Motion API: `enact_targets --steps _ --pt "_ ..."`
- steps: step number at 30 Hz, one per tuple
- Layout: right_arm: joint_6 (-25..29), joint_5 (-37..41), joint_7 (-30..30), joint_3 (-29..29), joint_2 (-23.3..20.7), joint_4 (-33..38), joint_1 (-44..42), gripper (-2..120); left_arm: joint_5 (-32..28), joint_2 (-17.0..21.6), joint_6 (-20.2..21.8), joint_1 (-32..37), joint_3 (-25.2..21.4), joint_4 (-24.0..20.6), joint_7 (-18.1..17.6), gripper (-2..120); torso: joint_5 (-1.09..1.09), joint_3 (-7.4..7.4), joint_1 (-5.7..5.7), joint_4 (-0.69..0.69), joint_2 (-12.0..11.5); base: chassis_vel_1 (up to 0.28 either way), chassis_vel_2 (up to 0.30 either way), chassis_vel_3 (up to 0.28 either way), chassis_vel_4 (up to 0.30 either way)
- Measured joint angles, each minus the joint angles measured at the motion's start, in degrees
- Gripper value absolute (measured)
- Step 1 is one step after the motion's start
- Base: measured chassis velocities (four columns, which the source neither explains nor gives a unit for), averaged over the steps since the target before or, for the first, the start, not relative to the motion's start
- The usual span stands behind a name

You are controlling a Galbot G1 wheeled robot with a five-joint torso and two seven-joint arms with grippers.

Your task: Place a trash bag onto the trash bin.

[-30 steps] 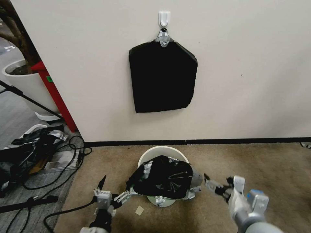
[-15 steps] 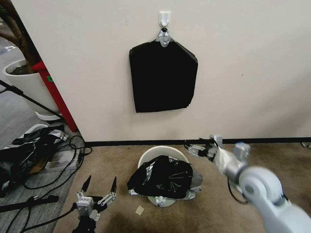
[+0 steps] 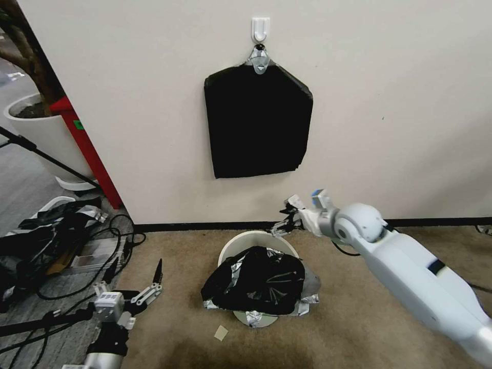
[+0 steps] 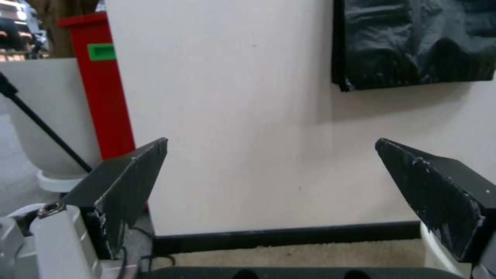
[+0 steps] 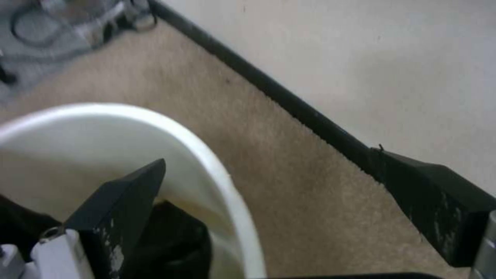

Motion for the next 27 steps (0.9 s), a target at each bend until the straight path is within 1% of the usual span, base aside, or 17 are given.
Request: enact_targets --steps 1,7,10,13,14,17,18,21,22,27 --pt "0.5 -1.0 -0.8 -1.7 0.2 -1.1 1.1 100 0.0 -0.1 0.0 0.4 -0.4 -0.2 0.0 100 0.00 0.00 0.00 0.00 0.0 0.000 0.000 0.000 0.000" --pt "1.3 -3.1 -2.4 -4.1 0.4 -3.0 2.6 99 0.0 -0.4 0.0 0.5 -1.4 -0.4 -0.1 100 0.01 0.00 0.00 0.00 0.0 0.000 0.000 0.000 0.000" --pt "1.6 -4.7 -4.2 -5.5 0.1 -3.9 3.0 97 -0.6 -1.0 0.7 -0.2 -2.7 -0.7 -0.5 100 0.01 0.00 0.00 0.00 0.0 0.000 0.000 0.000 0.000" --pt "2.4 -6.1 -5.4 -6.6 -0.5 -4.7 3.1 82 -1.8 -1.4 1.8 -1.0 -4.0 -1.4 -1.2 100 0.01 -0.01 0.00 -0.02 0.0 0.000 0.000 0.000 0.000" --pt "2.4 -6.1 -5.4 -6.6 -0.5 -4.7 3.1 82 -1.8 -1.4 1.8 -1.0 -4.0 -1.4 -1.2 100 0.01 -0.01 0.00 -0.02 0.0 0.000 0.000 0.000 0.000" --pt "3.4 -6.9 -6.7 -7.3 -0.5 -5.7 3.2 69 -1.8 -1.9 2.4 -0.6 -3.7 -2.0 -1.6 100 0.01 -0.01 0.00 -0.01 0.0 0.000 0.000 0.000 0.000" --pt "3.4 -6.9 -6.7 -7.3 -0.5 -5.7 3.2 69 -1.8 -1.9 2.4 -0.6 -3.7 -2.0 -1.6 100 0.01 -0.01 0.00 -0.01 0.0 0.000 0.000 0.000 0.000" --pt "3.7 -7.5 -6.9 -8.0 -0.6 -5.9 3.1 53 -1.7 -2.2 2.8 -0.2 -3.4 -2.6 -1.9 100 0.01 -0.01 0.00 -0.01 0.0 0.000 0.000 0.000 0.000" --pt "3.7 -7.5 -6.9 -8.0 -0.6 -5.9 3.1 53 -1.7 -2.2 2.8 -0.2 -3.4 -2.6 -1.9 100 0.01 -0.01 0.00 -0.01 0.0 0.000 0.000 0.000 0.000" --pt "3.7 -7.2 -6.9 -8.1 -0.4 -5.6 2.5 31 -1.7 -2.1 3.0 -0.2 -3.2 -3.0 -2.0 100 0.01 -0.01 0.00 0.00 0.0 0.000 0.000 0.000 0.000"
